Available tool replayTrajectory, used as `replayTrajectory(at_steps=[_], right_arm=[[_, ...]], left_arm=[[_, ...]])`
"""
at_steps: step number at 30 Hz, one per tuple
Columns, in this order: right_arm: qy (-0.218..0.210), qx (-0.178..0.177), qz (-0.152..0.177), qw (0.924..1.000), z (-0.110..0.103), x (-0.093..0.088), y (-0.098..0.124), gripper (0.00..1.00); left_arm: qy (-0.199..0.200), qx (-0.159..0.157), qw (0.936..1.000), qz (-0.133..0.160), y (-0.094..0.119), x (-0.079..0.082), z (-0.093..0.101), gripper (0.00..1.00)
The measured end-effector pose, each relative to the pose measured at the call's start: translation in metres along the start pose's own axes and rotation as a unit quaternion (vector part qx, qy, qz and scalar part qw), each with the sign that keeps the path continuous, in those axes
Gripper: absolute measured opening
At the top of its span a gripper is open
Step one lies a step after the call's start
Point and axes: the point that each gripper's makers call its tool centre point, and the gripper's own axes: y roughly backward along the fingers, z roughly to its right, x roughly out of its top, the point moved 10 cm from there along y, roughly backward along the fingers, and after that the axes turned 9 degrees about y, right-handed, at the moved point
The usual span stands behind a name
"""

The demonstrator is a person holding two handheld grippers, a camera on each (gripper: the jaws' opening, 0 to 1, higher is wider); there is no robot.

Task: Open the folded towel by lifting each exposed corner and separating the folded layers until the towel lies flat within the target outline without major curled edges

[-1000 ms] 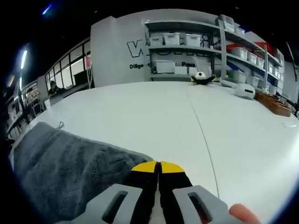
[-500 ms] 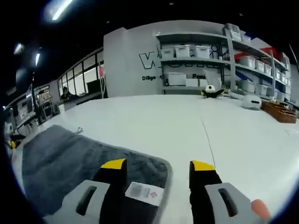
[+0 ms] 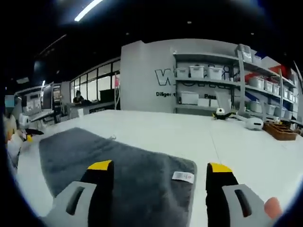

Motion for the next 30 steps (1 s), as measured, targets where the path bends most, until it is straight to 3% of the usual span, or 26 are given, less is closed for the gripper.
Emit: replayTrajectory(at_steps=[7,15,23,30], right_arm=[[0.01,-0.003,0.012,0.9999,-0.031,-0.01,0.04,0.87],[0.022,-0.006,-0.026,0.9994,-0.061,-0.031,0.073,0.98],[0.03,0.017,-0.047,0.9983,-0.082,-0.034,0.08,0.99],[0.05,0.032,-0.054,0.9968,-0.083,-0.02,0.065,0.99]], left_arm=[[-0.002,0.002,1.0,0.005,0.005,-0.004,-0.002,0.99],[-0.004,0.001,1.0,0.004,0.007,-0.007,-0.005,0.99],[-0.004,-0.003,1.0,0.006,0.007,-0.009,-0.004,0.99],[-0.005,-0.002,1.0,0.008,0.011,-0.01,-0.004,0.99]])
